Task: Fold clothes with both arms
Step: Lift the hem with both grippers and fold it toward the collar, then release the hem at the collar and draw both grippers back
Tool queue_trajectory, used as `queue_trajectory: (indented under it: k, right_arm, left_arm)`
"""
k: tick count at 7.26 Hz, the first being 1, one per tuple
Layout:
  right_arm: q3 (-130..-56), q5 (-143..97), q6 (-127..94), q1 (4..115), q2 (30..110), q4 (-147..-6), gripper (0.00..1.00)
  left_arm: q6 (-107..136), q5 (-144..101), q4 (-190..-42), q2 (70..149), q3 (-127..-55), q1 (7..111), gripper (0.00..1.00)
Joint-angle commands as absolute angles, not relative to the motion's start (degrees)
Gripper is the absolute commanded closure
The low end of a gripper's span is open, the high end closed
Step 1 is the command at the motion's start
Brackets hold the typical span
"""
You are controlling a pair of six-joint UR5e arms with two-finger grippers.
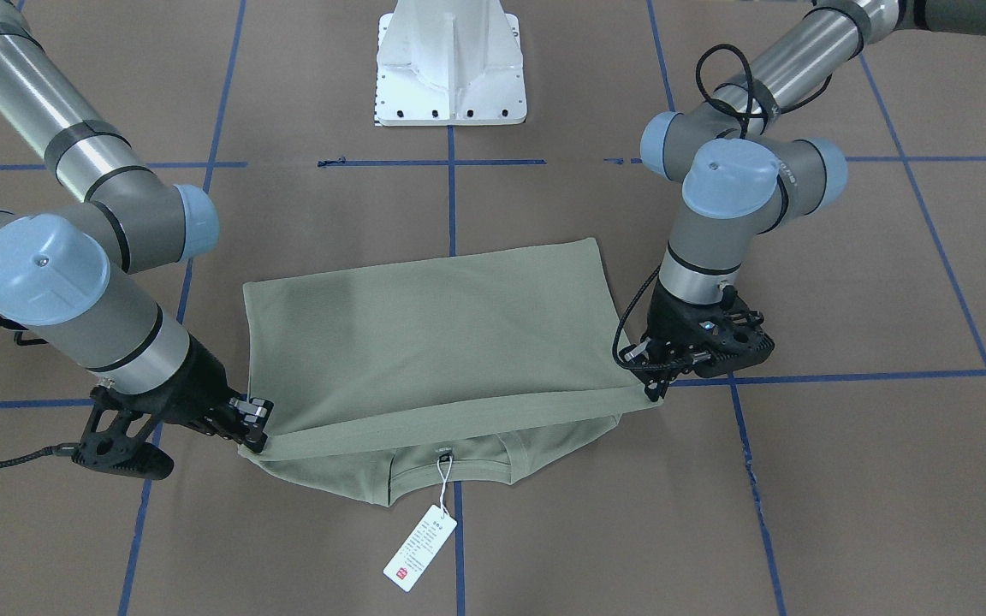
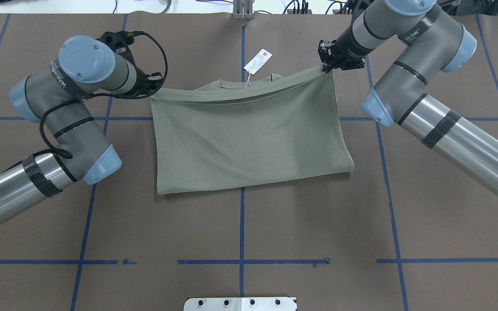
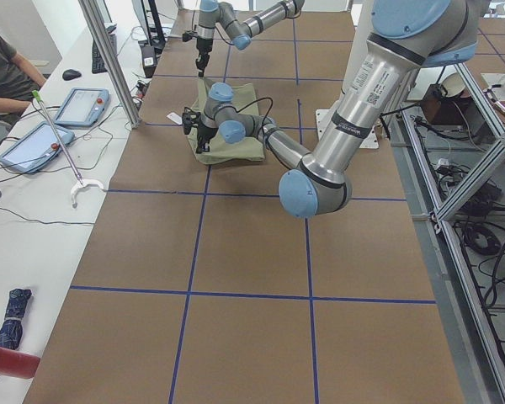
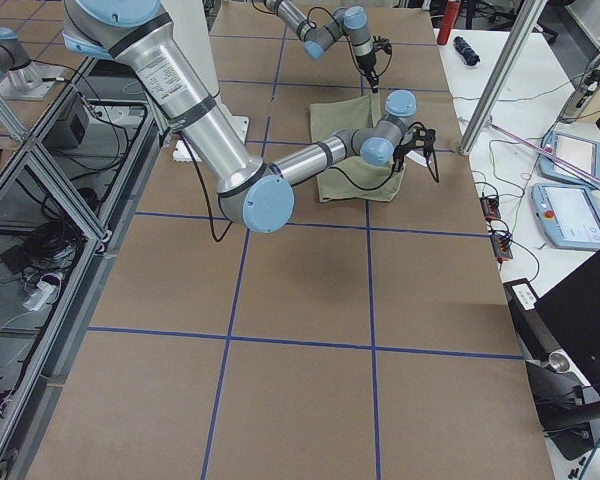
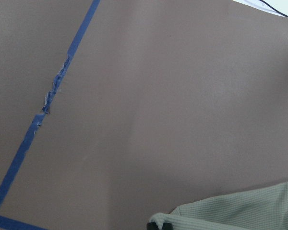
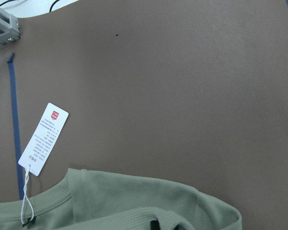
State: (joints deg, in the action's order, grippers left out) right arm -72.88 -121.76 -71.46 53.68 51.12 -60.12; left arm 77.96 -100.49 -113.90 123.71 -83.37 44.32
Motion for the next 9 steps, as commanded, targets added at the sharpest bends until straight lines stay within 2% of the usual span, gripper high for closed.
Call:
queue_trajectory:
  k: [1, 9]
  right_arm:
    - [-71.81, -121.02, -71.46, 53.70, 51.06, -60.12, 1.00]
    - [-71.19, -120.50, -71.28, 53.53, 51.24, -59.86, 1.00]
  left_arm:
    - [77.96, -100.46, -114.70, 125.68, -80.43, 44.30, 1.00]
    - [77.96, -100.46, -114.70, 126.30, -80.07, 44.30, 1.00]
